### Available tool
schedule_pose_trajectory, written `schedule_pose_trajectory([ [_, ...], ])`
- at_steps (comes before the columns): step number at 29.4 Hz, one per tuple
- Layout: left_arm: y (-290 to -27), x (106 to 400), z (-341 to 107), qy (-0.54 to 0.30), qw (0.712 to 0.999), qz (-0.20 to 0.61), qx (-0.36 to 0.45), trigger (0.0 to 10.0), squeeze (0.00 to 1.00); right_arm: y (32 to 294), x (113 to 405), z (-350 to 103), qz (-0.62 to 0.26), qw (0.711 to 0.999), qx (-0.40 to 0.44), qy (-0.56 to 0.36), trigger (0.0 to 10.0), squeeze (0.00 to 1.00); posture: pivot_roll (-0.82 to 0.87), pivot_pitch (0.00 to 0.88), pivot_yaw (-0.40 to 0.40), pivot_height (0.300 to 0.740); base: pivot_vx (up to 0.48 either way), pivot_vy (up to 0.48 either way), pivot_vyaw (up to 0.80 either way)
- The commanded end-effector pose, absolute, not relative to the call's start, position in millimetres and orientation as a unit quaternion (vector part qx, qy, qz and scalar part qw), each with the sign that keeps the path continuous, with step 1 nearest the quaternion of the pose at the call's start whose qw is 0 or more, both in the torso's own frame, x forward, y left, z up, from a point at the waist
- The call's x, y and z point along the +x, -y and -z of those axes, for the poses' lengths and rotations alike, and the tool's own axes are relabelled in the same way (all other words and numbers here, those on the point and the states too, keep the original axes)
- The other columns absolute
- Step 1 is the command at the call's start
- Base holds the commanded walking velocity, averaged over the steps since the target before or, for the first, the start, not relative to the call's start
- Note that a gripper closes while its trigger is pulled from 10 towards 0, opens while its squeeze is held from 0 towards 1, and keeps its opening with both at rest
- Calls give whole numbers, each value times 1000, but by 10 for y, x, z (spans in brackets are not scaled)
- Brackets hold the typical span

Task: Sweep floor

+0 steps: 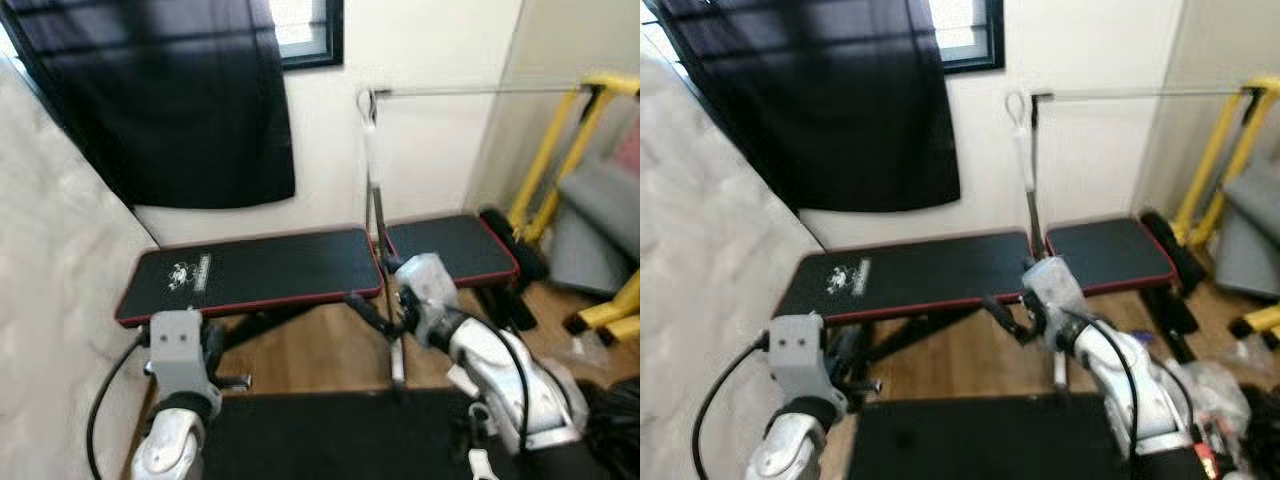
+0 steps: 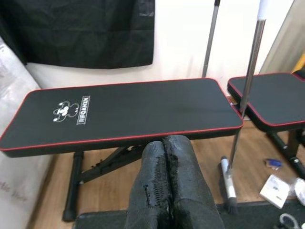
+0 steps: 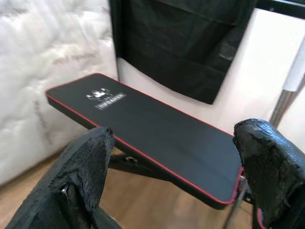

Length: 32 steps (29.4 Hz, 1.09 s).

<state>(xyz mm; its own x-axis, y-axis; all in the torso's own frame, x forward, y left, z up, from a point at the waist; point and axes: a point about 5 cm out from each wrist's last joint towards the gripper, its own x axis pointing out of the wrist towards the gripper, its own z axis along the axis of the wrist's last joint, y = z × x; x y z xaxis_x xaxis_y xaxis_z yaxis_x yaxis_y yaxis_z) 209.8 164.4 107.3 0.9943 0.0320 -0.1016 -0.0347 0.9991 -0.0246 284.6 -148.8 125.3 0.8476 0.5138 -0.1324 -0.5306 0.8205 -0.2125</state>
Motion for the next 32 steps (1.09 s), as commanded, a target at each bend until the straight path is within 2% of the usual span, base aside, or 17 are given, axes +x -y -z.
schedule_pose_trajectory([
  [1,-1634,2116,-1068,-50,999,-7,-14,10000,0,1493,2886,-1282,-270,954,-131,-27,10000,0,-84,0,-64,740,326,0,0],
  [9,-1617,2123,-1086,-46,999,-1,-17,10000,0,1506,2915,-1293,-269,952,-139,-28,10000,0,-86,0,-66,740,347,0,767],
  [32,-1586,2168,-1126,-39,999,19,-29,10000,0,1487,2943,-1343,-259,956,-141,-12,10000,0,-101,0,-43,740,344,0,0],
])
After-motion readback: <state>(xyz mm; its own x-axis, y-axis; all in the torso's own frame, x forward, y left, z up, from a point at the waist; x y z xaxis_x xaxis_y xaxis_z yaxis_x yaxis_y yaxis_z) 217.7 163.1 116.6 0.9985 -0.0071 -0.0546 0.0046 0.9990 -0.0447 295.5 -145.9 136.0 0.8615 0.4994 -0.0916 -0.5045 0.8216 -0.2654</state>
